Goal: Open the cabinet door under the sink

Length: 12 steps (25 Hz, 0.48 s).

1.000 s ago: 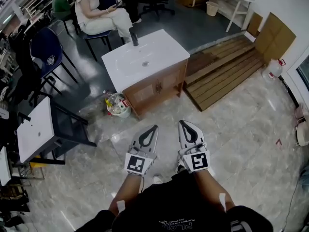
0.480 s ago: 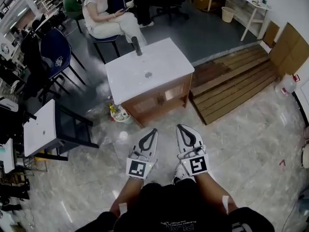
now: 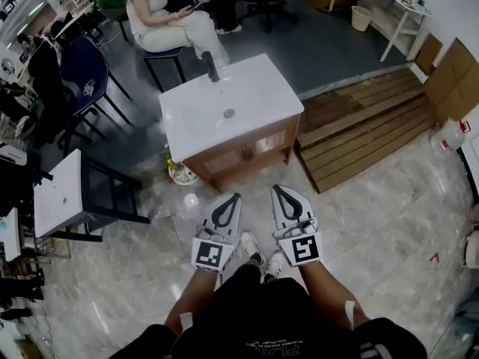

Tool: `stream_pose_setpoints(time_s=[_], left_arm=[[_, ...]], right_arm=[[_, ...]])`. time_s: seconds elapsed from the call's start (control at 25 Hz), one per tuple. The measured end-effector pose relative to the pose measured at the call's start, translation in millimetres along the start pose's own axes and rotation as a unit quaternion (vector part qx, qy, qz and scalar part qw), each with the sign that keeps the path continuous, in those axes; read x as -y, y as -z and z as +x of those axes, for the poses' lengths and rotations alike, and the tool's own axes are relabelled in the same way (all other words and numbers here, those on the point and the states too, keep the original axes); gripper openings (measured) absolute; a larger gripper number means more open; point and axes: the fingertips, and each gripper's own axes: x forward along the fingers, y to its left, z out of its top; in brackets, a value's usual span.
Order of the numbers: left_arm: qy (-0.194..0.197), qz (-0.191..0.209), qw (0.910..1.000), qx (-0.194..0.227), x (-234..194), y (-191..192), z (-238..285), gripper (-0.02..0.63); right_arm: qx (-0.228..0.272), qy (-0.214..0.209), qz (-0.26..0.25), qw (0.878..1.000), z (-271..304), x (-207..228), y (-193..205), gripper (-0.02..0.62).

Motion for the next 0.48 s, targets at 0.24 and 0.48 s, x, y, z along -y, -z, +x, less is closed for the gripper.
stream_pose_setpoints(time_s=[0.24, 0.48], left_arm=[[-0.003, -0.014, 0.9999, -0.004, -33, 18, 29, 0.025], [-0.003, -0.017, 0.9998, -0.005, -84, 32, 58, 0.025]], right_arm=[[-0.009, -0.009, -0.022, 1.000, 39, 1, 9, 0.025], [-0.036, -0.017, -0.016, 0.999, 93, 2, 29, 0.025]])
